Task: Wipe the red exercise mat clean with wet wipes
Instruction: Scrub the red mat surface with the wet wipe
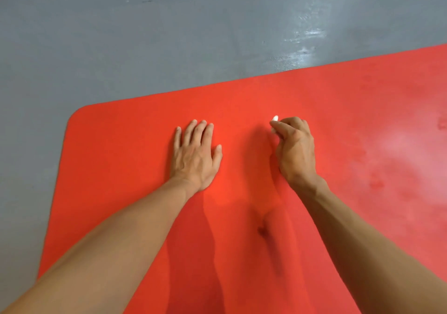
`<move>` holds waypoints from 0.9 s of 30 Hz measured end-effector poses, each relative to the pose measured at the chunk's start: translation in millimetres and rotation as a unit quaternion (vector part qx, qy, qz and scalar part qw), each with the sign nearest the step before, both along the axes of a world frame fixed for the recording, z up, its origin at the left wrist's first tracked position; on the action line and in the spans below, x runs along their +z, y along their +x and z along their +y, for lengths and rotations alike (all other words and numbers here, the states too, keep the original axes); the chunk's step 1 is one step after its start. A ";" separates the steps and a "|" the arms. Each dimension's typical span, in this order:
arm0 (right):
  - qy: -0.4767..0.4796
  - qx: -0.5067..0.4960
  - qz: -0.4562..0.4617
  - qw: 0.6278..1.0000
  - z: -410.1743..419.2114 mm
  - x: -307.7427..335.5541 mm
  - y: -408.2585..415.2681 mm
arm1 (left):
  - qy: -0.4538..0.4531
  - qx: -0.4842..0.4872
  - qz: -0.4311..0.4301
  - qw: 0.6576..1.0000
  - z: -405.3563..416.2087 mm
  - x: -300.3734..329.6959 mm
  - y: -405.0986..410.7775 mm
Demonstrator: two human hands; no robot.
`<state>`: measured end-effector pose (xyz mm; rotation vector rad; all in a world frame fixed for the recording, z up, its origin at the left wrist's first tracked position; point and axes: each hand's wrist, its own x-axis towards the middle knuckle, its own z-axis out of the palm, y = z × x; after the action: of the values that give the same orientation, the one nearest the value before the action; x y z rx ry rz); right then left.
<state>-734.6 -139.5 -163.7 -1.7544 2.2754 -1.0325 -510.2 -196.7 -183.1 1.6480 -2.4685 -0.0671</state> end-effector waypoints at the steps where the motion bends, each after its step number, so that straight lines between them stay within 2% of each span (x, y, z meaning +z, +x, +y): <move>1: -0.015 0.004 -0.001 1.000 15.0 2.9 1.9 | 0.003 -0.003 -0.002 1.000 0.3 -0.5 0.4; 9: 0.014 -0.001 0.007 1.000 150.8 3.8 7.8 | -0.040 -0.100 -0.041 0.993 31.6 7.8 -10.6; 14: 0.026 -0.039 0.009 0.999 229.1 3.6 32.2 | -0.025 -0.209 0.056 0.976 150.0 6.8 -30.5; 18: 0.051 -0.068 -0.013 0.996 298.6 1.4 63.3 | 0.027 -0.268 0.079 0.960 243.2 3.0 -35.7; 22: 0.048 -0.055 -0.022 0.997 352.9 0.3 83.9 | 0.038 -0.295 0.043 0.954 278.4 2.9 -36.7; 25: 0.040 0.005 0.031 0.999 363.1 2.8 65.0 | 0.037 -0.326 0.014 0.945 277.3 6.5 -35.8; 27: 0.048 -0.008 0.064 0.997 363.0 -0.3 33.2 | 0.031 -0.369 0.005 0.929 278.2 6.8 -34.1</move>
<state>-701.3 223.5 -164.0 -1.8147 2.3746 -0.8199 -544.3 81.5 -176.3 0.6385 -2.9454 -0.2445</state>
